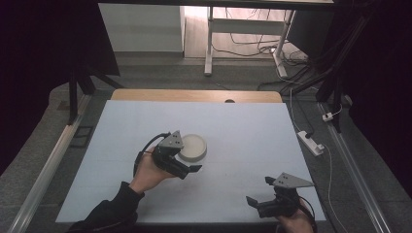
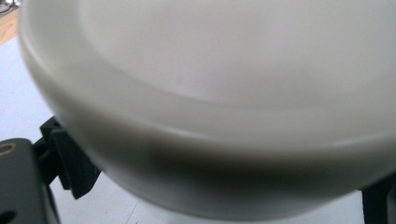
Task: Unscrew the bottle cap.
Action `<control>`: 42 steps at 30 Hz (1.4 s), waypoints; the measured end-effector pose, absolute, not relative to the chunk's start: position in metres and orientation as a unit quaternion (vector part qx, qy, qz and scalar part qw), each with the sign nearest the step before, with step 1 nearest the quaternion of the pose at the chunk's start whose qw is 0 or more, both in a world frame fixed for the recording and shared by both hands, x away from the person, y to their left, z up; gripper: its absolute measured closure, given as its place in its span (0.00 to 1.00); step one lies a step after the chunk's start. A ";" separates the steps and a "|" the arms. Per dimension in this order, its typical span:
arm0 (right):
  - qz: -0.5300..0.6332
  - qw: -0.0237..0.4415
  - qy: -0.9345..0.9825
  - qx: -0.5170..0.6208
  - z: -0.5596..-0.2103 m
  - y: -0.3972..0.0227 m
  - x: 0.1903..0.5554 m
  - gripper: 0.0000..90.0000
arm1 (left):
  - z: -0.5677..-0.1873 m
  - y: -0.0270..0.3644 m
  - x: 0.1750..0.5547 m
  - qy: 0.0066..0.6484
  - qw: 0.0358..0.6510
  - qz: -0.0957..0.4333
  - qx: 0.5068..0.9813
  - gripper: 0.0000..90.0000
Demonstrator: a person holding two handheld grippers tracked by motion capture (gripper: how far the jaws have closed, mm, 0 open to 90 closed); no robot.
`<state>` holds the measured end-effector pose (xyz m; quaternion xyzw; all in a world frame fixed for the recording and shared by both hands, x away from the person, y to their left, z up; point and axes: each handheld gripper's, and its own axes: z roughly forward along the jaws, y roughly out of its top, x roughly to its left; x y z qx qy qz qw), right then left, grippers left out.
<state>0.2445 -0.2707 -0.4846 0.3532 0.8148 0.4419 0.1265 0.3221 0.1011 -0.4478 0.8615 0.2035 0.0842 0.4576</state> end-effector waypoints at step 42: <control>0.490 0.104 0.821 0.273 -0.434 -0.190 0.275 0.00 | -0.449 0.097 0.316 0.195 0.457 0.083 0.864 0.08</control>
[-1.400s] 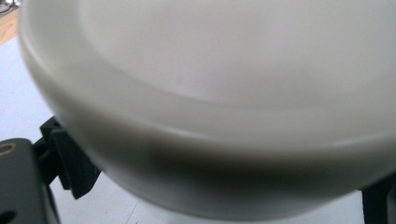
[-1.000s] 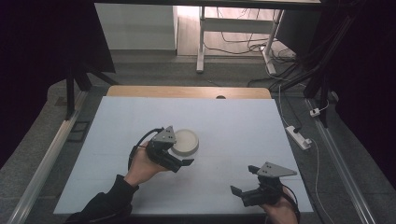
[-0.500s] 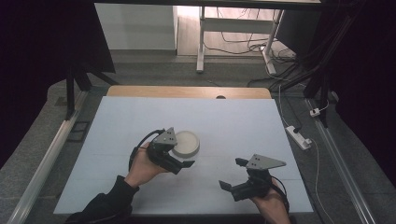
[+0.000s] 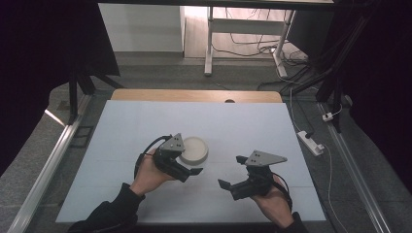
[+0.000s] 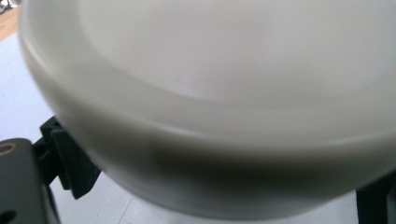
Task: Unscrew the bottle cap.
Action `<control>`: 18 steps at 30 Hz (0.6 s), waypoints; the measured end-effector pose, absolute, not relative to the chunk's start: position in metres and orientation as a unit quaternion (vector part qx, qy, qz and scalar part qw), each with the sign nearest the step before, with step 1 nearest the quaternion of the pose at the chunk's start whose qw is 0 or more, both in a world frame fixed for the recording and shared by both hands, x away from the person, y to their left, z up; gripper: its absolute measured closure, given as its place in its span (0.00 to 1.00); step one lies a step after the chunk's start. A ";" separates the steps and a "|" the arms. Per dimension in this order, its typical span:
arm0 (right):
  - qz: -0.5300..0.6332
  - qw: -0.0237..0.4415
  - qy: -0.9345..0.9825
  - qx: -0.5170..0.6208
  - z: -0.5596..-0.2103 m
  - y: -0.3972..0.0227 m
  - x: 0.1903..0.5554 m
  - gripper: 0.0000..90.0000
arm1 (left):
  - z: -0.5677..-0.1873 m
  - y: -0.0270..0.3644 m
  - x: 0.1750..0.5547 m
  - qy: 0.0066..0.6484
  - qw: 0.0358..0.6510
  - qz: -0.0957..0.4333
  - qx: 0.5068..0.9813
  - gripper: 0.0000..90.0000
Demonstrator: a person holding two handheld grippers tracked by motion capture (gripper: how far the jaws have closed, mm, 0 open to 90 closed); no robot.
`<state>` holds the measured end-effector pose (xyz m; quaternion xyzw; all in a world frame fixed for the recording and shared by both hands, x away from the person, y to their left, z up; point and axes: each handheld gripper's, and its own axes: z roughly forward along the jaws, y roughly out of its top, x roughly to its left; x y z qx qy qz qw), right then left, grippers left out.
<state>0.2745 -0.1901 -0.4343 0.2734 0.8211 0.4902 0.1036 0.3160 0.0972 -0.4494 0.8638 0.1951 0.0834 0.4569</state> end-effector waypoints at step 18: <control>0.495 0.107 0.825 0.250 -0.415 -0.152 0.290 0.00 | -0.452 0.094 0.315 0.191 0.452 0.083 0.868 0.08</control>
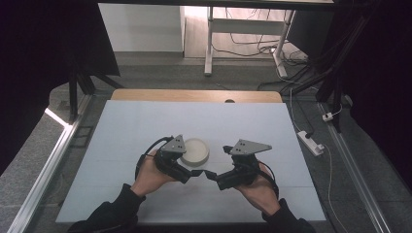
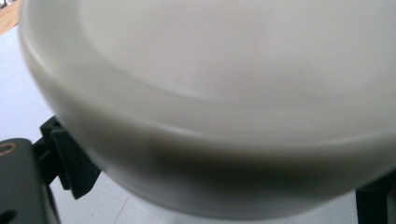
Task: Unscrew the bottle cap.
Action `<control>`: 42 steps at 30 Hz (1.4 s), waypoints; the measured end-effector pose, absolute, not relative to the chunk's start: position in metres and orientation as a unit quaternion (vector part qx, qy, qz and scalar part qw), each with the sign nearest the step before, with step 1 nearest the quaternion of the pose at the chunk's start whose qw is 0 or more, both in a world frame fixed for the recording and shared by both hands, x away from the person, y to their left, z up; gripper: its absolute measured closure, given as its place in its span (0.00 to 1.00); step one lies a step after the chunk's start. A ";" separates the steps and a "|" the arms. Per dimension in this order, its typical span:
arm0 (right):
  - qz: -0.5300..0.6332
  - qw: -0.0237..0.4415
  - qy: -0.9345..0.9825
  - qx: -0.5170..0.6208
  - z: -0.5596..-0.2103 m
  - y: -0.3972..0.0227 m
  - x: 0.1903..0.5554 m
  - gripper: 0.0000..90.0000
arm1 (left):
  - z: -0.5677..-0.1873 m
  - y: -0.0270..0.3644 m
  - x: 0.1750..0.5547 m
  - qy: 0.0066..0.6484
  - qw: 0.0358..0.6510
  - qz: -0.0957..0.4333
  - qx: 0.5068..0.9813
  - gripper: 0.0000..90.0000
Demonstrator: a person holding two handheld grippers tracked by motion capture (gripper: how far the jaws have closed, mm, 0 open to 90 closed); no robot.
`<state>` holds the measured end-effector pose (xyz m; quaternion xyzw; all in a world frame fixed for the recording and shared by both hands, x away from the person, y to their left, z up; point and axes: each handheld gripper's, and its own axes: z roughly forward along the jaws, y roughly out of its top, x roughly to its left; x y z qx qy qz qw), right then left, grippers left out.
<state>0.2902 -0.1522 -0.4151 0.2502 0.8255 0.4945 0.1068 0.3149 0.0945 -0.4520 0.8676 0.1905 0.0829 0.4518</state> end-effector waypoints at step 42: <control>0.500 0.099 0.831 0.224 -0.416 -0.093 0.316 0.08 | -0.454 0.090 0.315 0.189 0.455 0.069 0.868 0.08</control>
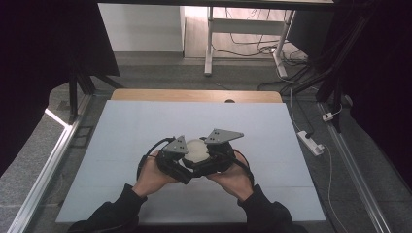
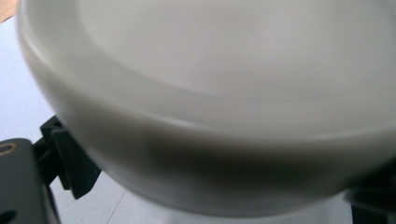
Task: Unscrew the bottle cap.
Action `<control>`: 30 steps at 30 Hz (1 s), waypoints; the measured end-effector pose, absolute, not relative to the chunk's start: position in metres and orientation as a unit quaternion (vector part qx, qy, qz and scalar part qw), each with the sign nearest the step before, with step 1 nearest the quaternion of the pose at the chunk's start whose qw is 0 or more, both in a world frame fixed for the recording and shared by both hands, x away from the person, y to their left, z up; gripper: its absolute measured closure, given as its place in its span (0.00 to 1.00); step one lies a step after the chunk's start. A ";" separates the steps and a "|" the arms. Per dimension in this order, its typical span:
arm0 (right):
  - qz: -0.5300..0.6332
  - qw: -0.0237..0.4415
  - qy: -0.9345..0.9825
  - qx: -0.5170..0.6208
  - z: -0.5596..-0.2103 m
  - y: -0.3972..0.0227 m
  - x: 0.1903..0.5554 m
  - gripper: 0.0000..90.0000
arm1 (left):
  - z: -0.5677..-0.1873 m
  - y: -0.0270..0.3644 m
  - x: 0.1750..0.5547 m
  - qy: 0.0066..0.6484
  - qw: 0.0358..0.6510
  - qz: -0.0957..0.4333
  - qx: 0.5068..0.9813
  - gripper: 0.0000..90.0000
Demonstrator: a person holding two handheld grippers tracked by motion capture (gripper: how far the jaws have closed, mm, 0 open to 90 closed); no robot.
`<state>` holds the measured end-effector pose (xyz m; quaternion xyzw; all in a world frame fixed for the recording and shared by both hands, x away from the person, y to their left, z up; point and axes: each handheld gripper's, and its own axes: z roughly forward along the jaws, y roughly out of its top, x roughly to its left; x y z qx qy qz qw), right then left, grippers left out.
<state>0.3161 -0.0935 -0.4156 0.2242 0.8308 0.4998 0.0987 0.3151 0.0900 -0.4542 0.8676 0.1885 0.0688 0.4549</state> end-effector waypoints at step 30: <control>0.530 0.054 0.830 0.163 -0.405 -0.104 0.324 0.00 | -0.450 0.098 0.318 0.178 0.470 0.057 0.862 0.08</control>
